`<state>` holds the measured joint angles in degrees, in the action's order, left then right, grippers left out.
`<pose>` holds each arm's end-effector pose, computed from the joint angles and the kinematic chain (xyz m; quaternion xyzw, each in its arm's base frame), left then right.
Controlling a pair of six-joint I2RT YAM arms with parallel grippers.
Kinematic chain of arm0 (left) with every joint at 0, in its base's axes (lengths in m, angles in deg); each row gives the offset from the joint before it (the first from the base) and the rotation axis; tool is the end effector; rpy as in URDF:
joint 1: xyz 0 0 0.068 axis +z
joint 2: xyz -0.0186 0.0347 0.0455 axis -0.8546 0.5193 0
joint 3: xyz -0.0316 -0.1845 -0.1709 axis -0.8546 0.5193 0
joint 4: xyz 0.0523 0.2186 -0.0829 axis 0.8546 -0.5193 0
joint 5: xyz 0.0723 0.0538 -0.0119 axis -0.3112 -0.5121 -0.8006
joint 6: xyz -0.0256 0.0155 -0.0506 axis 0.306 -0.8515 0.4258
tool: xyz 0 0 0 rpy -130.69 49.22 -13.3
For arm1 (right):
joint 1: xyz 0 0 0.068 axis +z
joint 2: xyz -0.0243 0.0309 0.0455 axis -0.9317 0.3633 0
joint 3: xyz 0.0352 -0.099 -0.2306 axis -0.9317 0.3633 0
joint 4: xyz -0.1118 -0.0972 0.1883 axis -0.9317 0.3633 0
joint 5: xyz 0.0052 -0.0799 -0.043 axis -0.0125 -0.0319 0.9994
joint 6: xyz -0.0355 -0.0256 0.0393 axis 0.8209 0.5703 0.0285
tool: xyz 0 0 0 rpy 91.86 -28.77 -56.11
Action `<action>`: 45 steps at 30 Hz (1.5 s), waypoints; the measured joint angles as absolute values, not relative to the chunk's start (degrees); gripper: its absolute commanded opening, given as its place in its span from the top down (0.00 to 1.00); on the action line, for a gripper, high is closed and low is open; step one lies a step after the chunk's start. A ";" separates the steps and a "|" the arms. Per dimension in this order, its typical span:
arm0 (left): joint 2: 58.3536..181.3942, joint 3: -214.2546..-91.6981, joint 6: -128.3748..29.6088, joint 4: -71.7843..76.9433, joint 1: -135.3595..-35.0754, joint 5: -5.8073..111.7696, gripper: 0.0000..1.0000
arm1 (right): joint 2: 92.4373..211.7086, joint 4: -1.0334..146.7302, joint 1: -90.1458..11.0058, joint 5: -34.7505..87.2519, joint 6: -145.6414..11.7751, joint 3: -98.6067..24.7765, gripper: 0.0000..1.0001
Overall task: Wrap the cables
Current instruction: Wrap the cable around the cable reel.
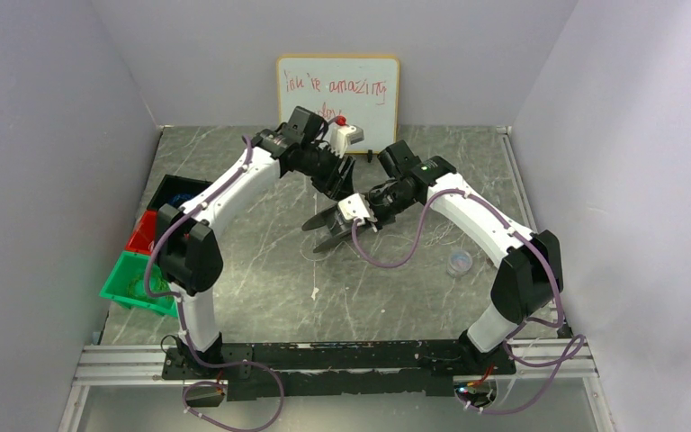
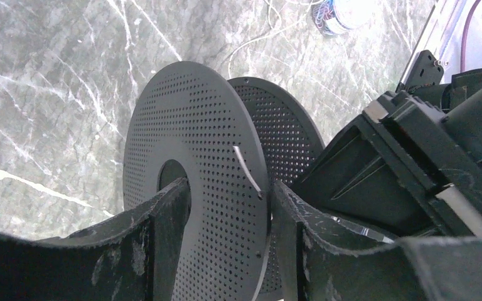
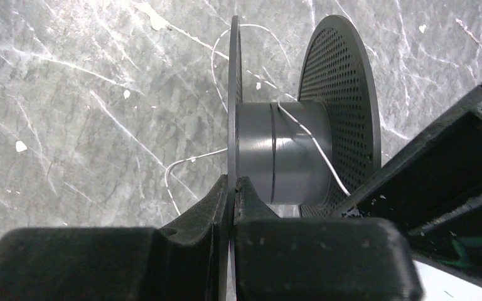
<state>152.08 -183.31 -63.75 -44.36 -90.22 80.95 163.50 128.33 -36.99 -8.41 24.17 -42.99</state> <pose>0.3189 -0.2249 0.3032 0.3650 0.8219 -0.3637 0.2429 0.2408 0.1826 0.2775 -0.8132 0.4229 0.2342 0.3242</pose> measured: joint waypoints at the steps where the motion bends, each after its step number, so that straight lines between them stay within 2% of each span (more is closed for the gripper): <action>1: 152.08 -183.11 -63.75 -44.36 -90.09 80.97 0.45 | 163.50 128.33 -36.99 -8.39 24.13 -43.04 1.00; 8: 151.69 -181.16 -63.75 -42.99 -89.92 81.17 0.48 | 163.79 129.68 -37.39 -8.83 23.21 -44.24 1.00; 11: 151.10 -179.90 -63.75 -42.11 -89.94 81.14 0.46 | 164.33 130.73 -37.82 -9.70 22.95 -45.16 1.00; 22: 149.20 -179.70 -64.51 -41.96 -88.61 80.66 0.07 | 165.32 132.76 -38.13 -11.56 22.82 -46.84 1.00; 32: 138.40 -179.70 -69.83 -37.48 -85.55 85.28 0.06 | 165.86 134.38 -38.30 -11.76 23.56 -46.86 1.00; 45: 146.16 -179.39 -81.21 -38.46 -86.03 96.55 0.10 | 166.21 135.85 -38.30 -13.11 24.78 -47.17 1.00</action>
